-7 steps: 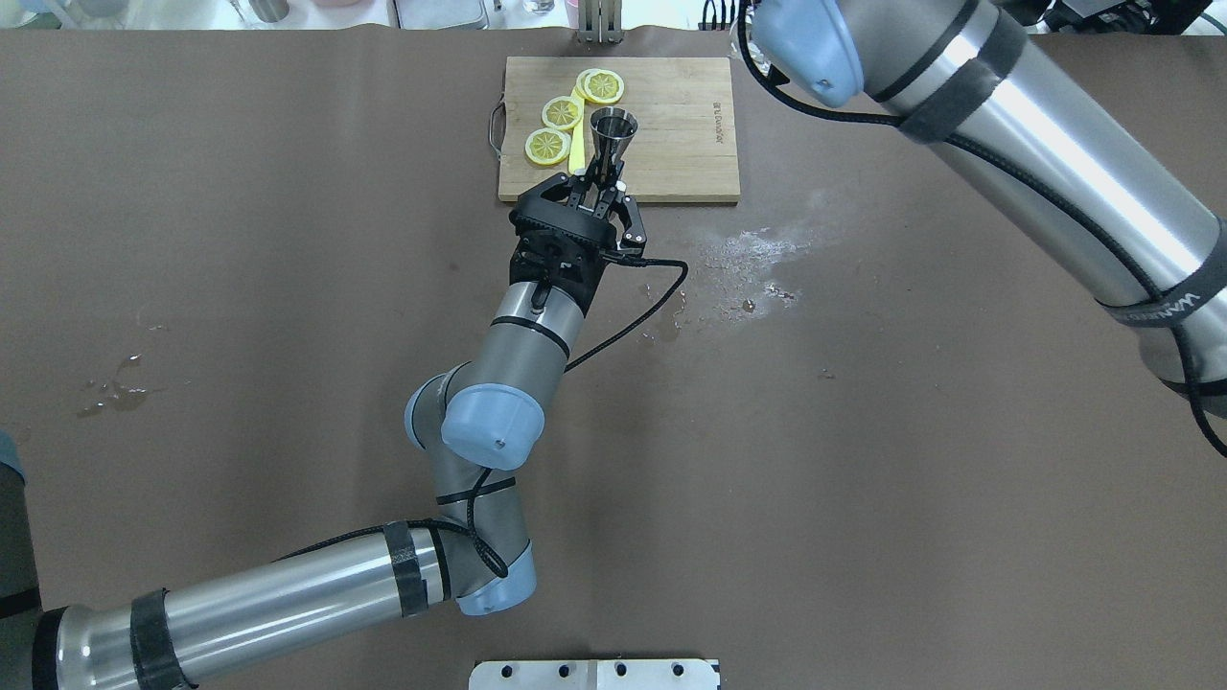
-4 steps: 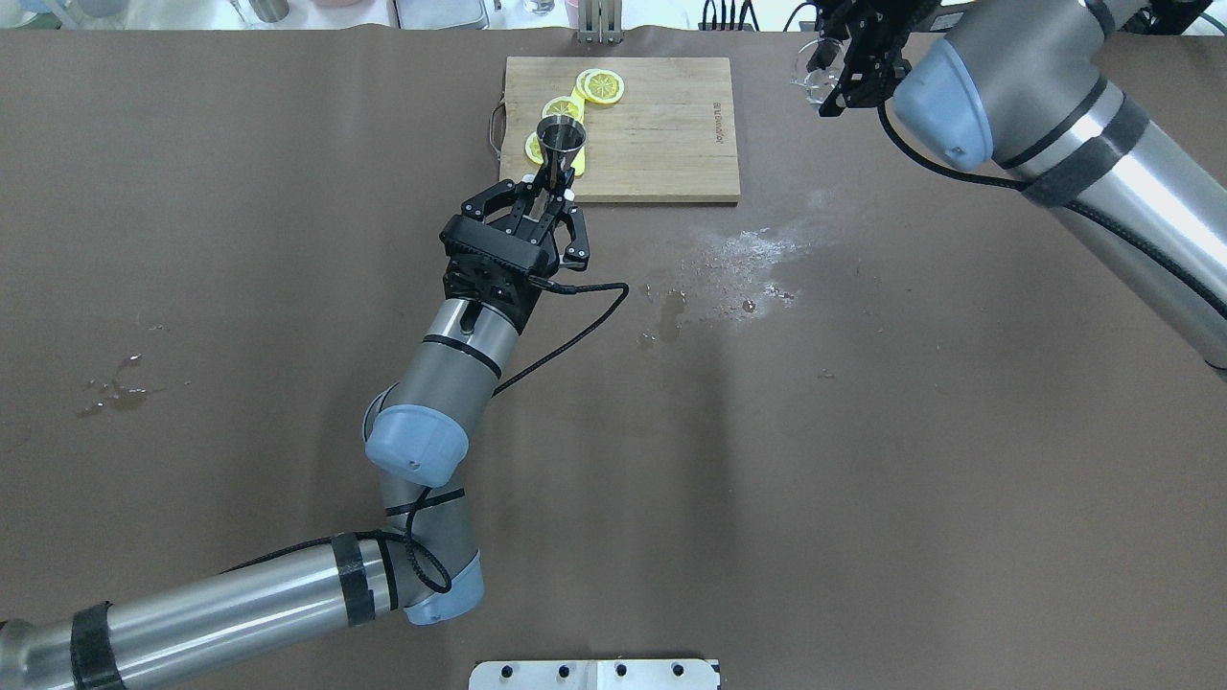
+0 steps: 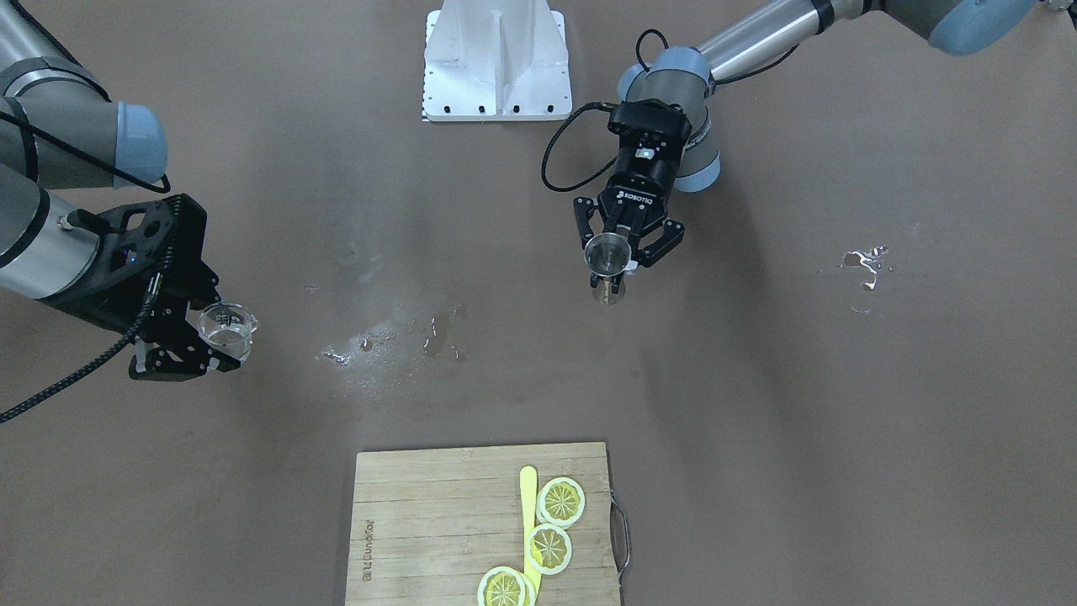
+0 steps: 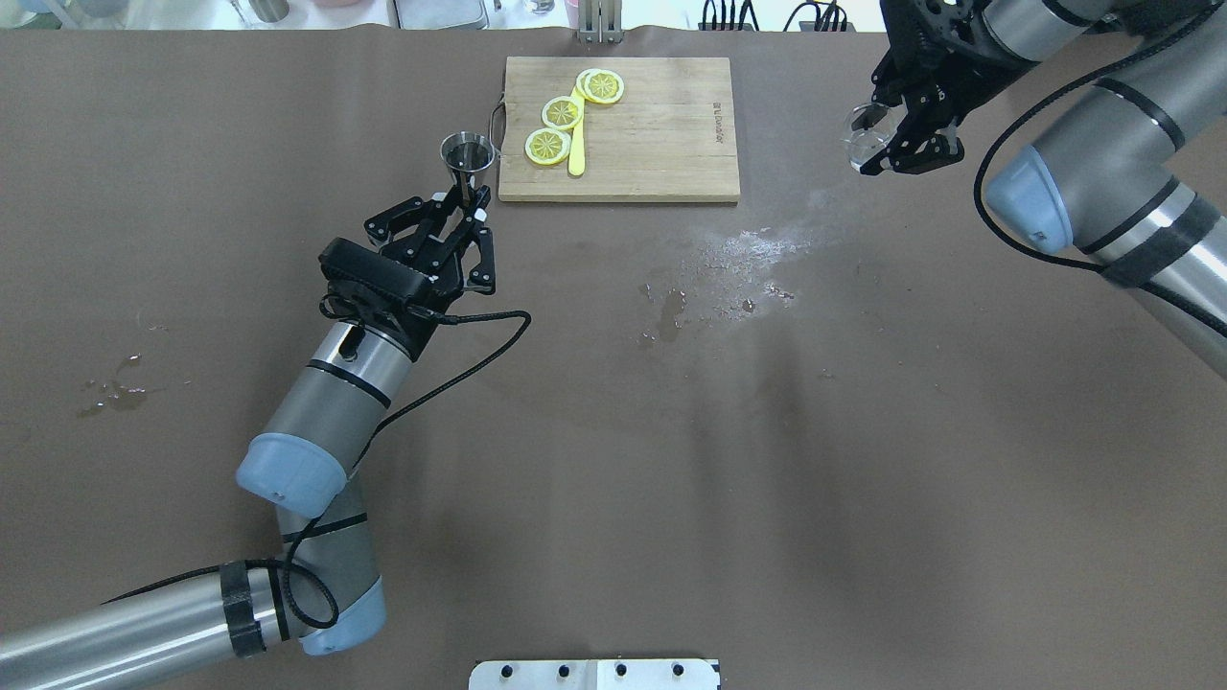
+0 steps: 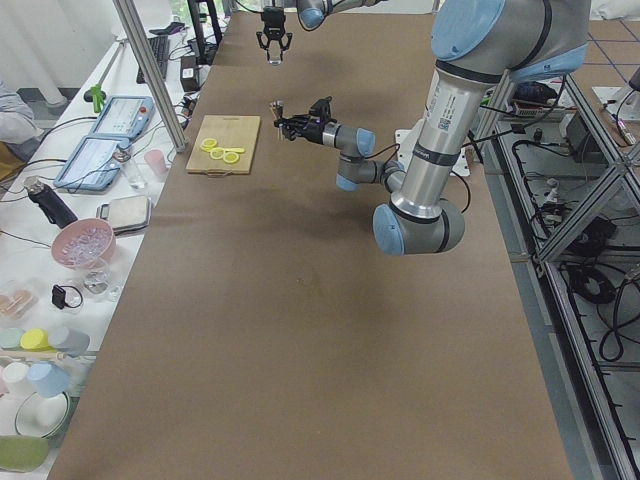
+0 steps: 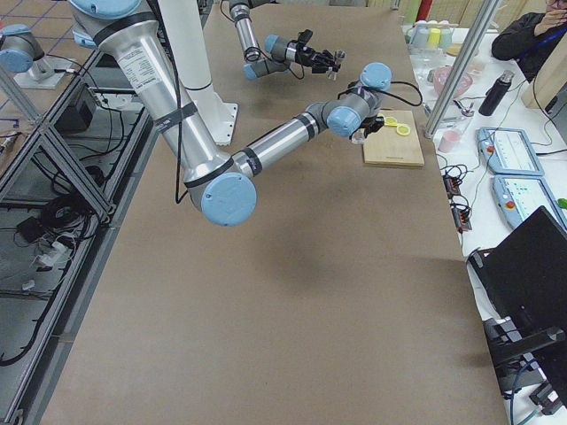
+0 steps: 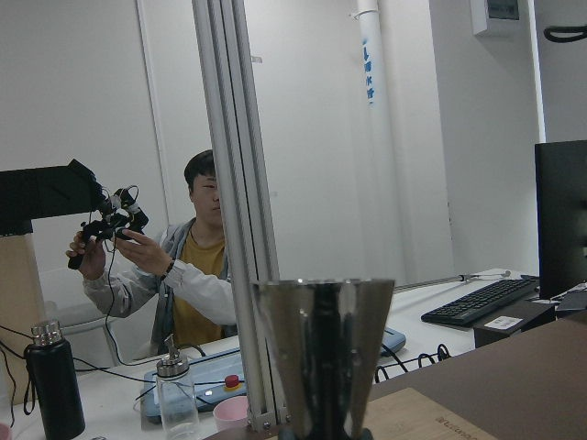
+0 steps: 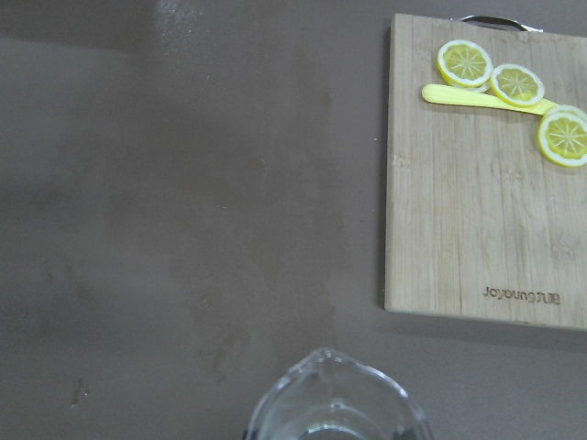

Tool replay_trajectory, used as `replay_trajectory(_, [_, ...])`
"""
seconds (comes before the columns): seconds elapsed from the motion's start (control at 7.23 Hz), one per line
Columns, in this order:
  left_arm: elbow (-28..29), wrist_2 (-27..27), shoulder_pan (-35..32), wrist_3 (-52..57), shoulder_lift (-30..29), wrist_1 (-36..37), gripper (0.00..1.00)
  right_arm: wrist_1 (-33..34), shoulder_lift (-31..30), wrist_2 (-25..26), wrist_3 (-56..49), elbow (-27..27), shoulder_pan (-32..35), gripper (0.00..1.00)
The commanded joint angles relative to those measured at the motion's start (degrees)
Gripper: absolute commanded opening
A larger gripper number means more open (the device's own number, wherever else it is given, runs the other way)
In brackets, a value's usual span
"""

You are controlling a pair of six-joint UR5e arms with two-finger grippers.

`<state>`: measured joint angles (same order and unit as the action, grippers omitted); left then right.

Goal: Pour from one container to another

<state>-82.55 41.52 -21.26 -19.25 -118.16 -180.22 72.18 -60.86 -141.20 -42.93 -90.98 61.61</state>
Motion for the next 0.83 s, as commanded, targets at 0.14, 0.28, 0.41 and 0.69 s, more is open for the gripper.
replay_trajectory(0.14, [-3.92, 0.14, -0.01, 0.01, 10.97, -8.18, 0.0, -10.98, -6.8, -4.7, 0.39, 0.28, 0.0, 0.0])
replay_trajectory(0.28, [-6.46, 0.31, -0.01, -0.17, 16.33, -10.39, 0.0, -15.45, -8.46, -4.88, 2.22, 0.72, -0.09, 0.0])
replay_trajectory(0.41, [-7.44, 0.23, -0.01, -0.6, 20.73, -12.85, 0.0, -21.23, -10.22, -6.18, 3.71, 2.2, -0.09, 0.0])
replay_trajectory(0.69, [-6.66, 0.23, 0.25, -0.79, 28.65, -21.28, 0.0, -31.95, -11.82, -6.63, 7.41, 5.96, -0.43, 0.0])
